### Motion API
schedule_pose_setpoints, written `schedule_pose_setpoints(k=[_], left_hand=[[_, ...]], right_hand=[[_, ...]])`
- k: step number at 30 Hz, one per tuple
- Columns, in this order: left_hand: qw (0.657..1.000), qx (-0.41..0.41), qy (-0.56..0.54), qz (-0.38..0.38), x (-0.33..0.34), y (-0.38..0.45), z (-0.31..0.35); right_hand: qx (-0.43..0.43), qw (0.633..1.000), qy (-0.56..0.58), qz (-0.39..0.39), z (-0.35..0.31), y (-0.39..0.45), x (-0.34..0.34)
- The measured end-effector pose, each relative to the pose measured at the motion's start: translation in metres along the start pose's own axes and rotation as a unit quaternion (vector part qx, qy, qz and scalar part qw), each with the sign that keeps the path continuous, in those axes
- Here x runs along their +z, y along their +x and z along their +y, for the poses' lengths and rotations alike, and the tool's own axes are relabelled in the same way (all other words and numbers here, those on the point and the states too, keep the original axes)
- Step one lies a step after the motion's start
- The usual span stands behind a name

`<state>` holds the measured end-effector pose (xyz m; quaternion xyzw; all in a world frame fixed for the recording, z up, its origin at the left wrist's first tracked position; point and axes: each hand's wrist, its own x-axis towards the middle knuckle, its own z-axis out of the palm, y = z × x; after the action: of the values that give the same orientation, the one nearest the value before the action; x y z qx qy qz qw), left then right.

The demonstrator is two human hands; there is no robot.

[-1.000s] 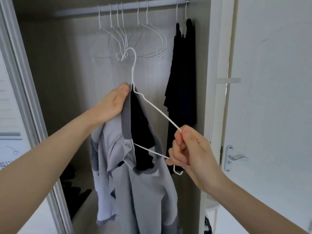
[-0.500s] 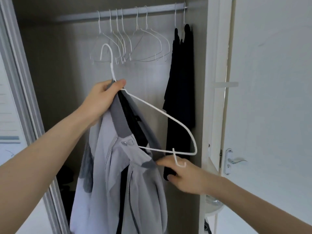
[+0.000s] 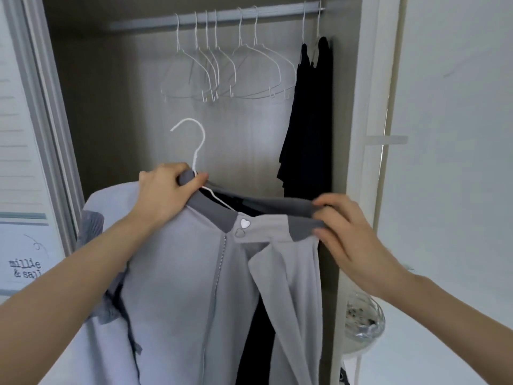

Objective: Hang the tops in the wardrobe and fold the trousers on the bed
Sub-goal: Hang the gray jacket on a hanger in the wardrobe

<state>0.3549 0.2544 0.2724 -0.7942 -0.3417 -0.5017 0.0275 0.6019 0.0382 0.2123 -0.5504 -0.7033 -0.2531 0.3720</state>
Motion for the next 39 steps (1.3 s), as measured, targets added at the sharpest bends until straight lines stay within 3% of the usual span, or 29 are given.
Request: schedule_pose_setpoints(k=[3,6,10,16,20,25,29,34,39], left_hand=[[0.999,0.043,-0.001,0.006,0.007,0.003,0.031],[0.996,0.081,-0.034,0.004,0.012,0.004,0.064],[0.99,0.135,-0.029,0.002,0.005,0.0,0.079],[0.989,0.14,0.046,0.012,-0.026,0.003,0.015],[0.988,0.112,0.1,0.033,-0.034,0.001,-0.02],[0.952,0.182,0.241,0.055,-0.038,0.0,-0.033],[0.959,0.155,0.225,0.068,-0.046,0.005,-0.032],[0.982,0.052,0.137,0.115,-0.077,0.002,-0.041],[0.98,-0.001,0.144,0.14,-0.095,-0.008,-0.056]], right_hand=[[0.075,0.99,0.113,0.031,-0.026,0.024,0.003],[0.121,0.984,0.129,0.01,-0.041,0.047,0.011],[0.116,0.978,0.169,0.037,-0.042,0.061,0.018],[0.129,0.964,0.194,0.13,-0.02,0.066,-0.003],[0.119,0.98,0.139,0.08,-0.007,0.076,-0.009],[0.114,0.981,0.15,0.04,-0.028,0.102,-0.008],[0.037,0.98,0.173,0.087,-0.075,0.127,0.002],[-0.025,0.993,0.107,-0.034,-0.088,0.132,0.024],[0.051,0.991,0.12,-0.027,-0.064,0.143,0.016]])
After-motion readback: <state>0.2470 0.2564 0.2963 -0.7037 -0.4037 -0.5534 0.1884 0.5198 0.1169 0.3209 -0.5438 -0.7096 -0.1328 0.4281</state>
